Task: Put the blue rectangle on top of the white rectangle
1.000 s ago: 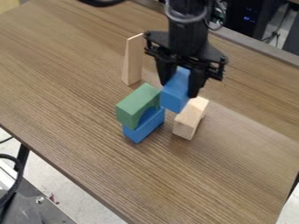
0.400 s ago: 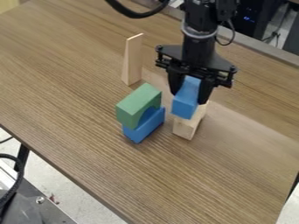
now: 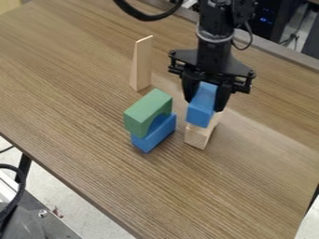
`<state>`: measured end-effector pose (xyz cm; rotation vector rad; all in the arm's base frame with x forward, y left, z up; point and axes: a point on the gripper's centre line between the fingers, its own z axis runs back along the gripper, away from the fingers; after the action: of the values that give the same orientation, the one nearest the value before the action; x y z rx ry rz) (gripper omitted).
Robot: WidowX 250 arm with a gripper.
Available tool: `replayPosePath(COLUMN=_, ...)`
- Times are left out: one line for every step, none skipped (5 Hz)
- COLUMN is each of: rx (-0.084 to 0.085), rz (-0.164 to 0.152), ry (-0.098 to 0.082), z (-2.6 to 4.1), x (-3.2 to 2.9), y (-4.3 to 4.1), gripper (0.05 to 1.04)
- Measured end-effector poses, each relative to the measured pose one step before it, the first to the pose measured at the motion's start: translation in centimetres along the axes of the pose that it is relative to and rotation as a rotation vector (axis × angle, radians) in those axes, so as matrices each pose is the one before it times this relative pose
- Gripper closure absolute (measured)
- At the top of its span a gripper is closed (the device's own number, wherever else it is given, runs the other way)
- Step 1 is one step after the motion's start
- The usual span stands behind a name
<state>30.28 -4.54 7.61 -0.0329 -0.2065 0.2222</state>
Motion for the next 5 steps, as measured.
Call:
replayPosePath(rx=-0.0018, rz=0.0031, ry=-0.0026, z=0.002, x=0.011, y=-0.107, gripper=0.528)
replayPosePath(rx=0.0004, rz=0.0036, ry=-0.0019, z=0.000, x=0.029, y=0.007, gripper=0.528)
replayPosePath(rx=0.0171, rz=-0.0042, ry=0.0159, z=-0.843, x=-0.197, y=0.227, gripper=0.528)
replayPosePath(rx=0.0050, rz=0.0008, ry=-0.0023, z=-0.028, x=0.011, y=0.089, gripper=0.528)
replayPosePath(rx=0.0002, rz=0.0022, ry=-0.0035, z=-0.137, x=-0.084, y=0.009, gripper=0.528)
